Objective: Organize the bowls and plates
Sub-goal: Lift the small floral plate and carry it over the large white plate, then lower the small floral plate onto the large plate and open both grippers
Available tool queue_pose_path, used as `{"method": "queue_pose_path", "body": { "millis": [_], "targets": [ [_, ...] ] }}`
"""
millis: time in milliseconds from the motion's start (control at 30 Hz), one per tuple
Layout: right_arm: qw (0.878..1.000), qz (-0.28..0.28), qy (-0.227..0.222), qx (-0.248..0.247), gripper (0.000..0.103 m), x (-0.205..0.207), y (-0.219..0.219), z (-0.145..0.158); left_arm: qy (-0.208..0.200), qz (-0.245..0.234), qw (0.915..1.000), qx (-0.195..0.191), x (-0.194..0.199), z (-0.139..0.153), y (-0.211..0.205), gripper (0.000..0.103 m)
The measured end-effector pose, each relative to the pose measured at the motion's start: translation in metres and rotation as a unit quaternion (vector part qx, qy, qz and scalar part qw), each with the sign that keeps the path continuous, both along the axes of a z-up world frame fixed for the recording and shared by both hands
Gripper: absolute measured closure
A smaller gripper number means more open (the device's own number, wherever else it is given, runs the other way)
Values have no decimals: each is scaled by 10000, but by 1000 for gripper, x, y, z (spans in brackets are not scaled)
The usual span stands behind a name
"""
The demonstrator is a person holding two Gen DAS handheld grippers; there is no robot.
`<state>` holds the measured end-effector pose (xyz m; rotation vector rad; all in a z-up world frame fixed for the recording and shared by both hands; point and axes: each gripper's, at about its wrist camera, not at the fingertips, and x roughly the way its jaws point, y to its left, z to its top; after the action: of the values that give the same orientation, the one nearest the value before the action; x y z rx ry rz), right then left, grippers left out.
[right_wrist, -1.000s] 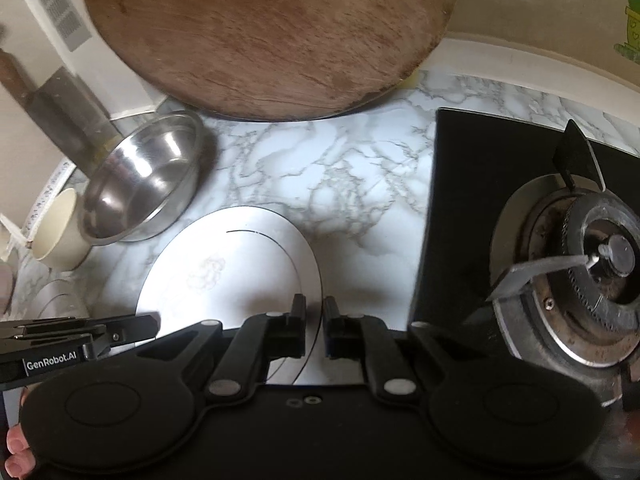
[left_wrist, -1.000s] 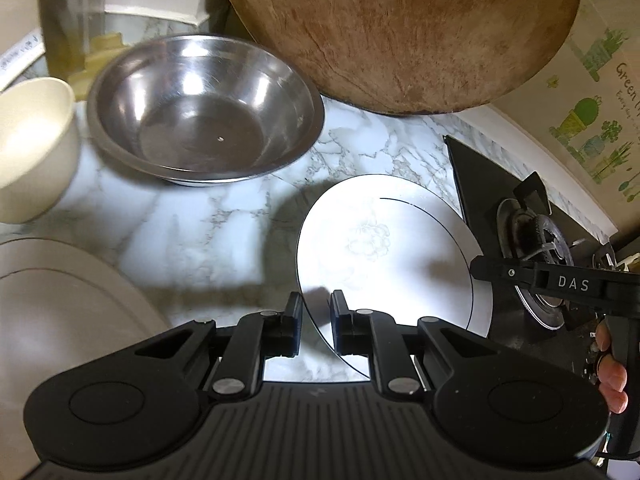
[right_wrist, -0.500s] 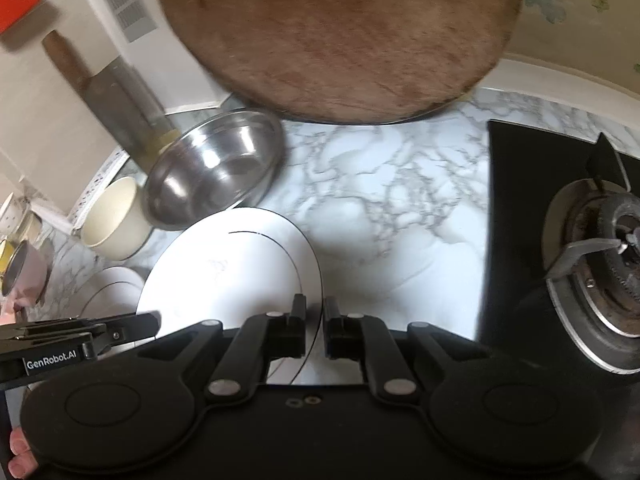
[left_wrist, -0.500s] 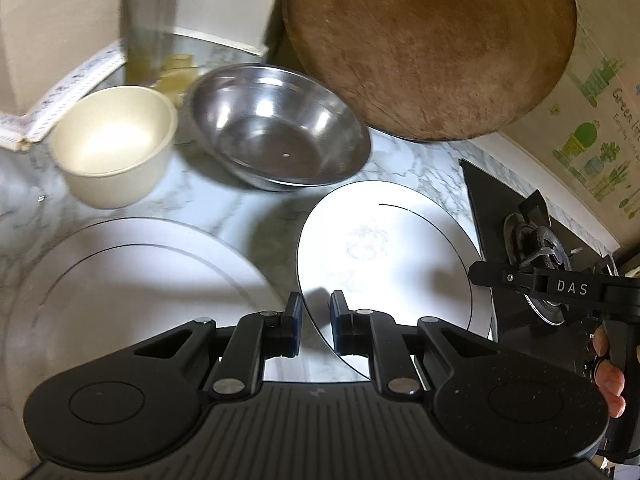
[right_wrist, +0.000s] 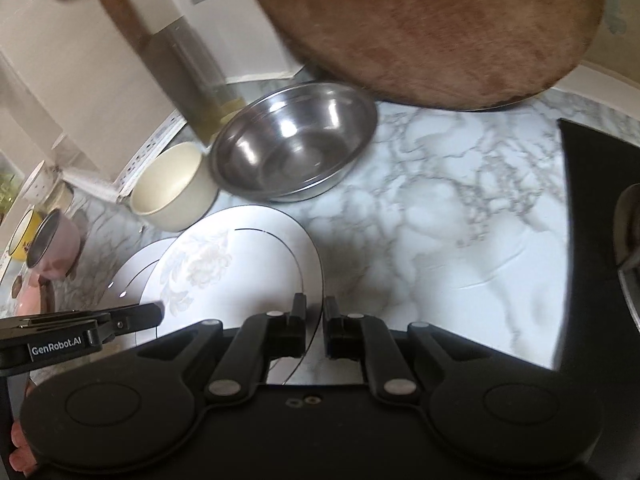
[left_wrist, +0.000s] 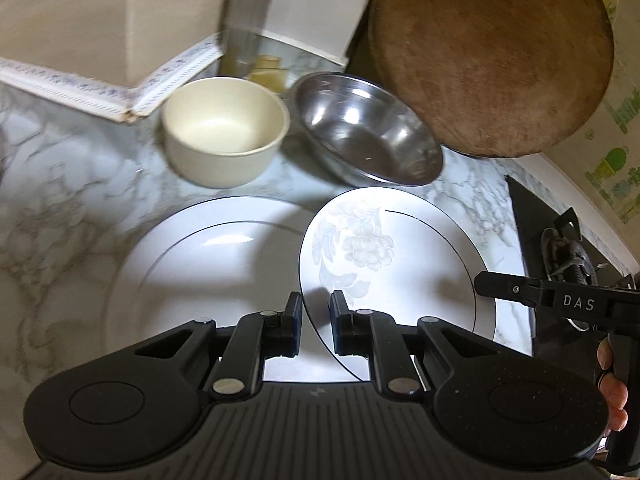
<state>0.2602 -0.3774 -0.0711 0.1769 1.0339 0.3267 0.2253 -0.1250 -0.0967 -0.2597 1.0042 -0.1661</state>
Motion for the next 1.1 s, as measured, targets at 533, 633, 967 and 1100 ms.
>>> {"method": "queue_pose_path", "body": {
  "millis": [533, 633, 967, 1100],
  "targets": [
    [9981, 570, 205, 70, 94, -4, 66, -19, 172, 561, 9983, -6, -25, -19, 62, 90],
    [9979, 588, 239, 94, 94, -4, 71, -24, 220, 614, 9979, -14, -26, -23, 67, 90],
    [9976, 570, 384, 115, 94, -2, 75, -35, 298, 595, 9978, -15, -26, -28, 70, 90],
    [9975, 561, 405, 132, 94, -1, 76, -37, 364, 613, 9975, 18, -24, -31, 71, 90]
  ]
}}
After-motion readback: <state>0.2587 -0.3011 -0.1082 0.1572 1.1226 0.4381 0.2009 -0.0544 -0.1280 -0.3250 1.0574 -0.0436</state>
